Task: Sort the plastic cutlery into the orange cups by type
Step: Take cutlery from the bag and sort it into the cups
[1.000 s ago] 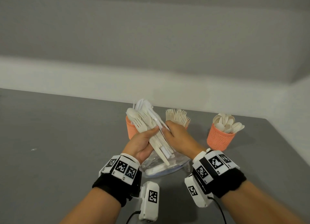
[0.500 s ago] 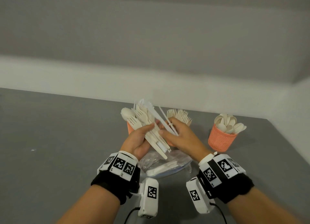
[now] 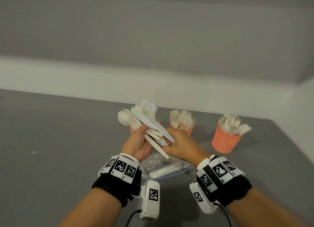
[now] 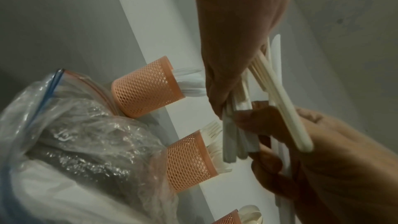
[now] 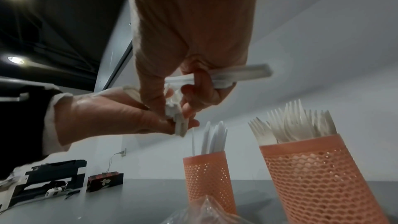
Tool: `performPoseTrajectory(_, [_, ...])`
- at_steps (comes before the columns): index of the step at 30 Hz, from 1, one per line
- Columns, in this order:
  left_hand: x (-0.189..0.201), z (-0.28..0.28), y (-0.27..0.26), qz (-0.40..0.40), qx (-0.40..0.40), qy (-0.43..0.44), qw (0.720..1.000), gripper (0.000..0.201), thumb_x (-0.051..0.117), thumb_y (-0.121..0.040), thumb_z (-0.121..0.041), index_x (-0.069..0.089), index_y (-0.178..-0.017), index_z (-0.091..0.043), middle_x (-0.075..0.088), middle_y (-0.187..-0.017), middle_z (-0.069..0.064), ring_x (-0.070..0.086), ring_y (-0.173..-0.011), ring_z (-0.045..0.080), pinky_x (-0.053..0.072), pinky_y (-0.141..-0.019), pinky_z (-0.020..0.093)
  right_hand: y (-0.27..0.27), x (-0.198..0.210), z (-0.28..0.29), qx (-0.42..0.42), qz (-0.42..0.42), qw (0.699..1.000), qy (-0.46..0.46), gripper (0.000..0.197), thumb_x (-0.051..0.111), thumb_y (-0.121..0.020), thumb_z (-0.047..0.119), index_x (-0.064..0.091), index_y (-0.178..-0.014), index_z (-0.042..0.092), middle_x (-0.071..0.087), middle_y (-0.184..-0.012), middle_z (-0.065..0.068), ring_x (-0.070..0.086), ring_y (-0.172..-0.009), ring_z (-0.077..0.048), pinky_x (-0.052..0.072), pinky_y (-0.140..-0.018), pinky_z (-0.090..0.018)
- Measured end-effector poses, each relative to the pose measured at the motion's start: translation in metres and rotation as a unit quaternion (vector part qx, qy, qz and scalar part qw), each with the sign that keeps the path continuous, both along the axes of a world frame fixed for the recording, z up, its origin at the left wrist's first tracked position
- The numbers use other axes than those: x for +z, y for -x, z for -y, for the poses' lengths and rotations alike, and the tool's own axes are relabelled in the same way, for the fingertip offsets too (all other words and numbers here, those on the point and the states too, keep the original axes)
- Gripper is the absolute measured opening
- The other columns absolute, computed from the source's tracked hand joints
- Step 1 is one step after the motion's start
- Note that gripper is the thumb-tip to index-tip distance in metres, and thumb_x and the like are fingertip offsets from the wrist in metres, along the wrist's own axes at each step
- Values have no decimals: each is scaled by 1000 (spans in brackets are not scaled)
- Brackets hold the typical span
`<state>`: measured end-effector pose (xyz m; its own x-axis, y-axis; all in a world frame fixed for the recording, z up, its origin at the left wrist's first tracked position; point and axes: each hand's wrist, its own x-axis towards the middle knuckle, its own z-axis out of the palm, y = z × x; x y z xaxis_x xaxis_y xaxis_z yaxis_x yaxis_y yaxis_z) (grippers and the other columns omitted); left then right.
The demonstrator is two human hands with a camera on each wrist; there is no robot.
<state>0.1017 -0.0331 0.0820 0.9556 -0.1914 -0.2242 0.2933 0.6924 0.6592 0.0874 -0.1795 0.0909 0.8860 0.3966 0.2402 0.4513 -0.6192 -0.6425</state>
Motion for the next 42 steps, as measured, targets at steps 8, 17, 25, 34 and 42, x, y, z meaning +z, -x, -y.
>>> performPoseTrajectory(8, [-1, -10, -7, -5, 92, -22, 995, 18, 41, -93, -6, 59, -96, -5, 71, -85, 13, 63, -90, 27, 48, -87, 44, -5, 2, 17, 10, -188, 982, -21, 15, 64, -81, 12, 67, -91, 1, 54, -67, -1, 45, -55, -9, 34, -52, -18])
performPoseTrajectory(17, [-12, -18, -13, -2, 96, -35, 995, 30, 48, -89, -4, 57, -118, -1, 56, -127, 23, 54, -120, 37, 39, -105, 53, -10, -13, 3, 46, -136, 989, -30, 28, 65, -85, 18, 60, -111, 8, 60, -87, 9, 57, -83, -7, 44, -77, -22])
performPoseTrajectory(25, [-6, -25, -11, 9, 10, -59, 998, 24, 39, -97, -17, 55, -109, -3, 62, -103, 14, 61, -94, 25, 49, -89, 41, -17, -12, 5, 101, -180, 978, -23, 21, 53, -93, 13, 60, -112, 7, 65, -91, -5, 62, -88, -14, 47, -91, -34])
performPoseTrajectory(34, [-6, -33, -9, 55, -5, -98, 994, 48, 58, -78, -7, 49, -124, 2, 53, -109, 22, 54, -104, 33, 43, -97, 49, -19, -6, 13, 90, -308, 945, -67, 15, 45, -97, 16, 59, -103, 18, 53, -61, 7, 49, -54, 0, 37, -60, -16])
performPoseTrajectory(42, [-6, -36, 0, 83, -70, -132, 985, 16, 47, -90, 1, 58, -101, 2, 64, -85, 17, 67, -75, 24, 58, -64, 32, -15, -10, -15, 81, -280, 951, -108, 21, 38, -99, 28, 46, -117, 20, 44, -62, 2, 42, -48, -6, 39, -51, -20])
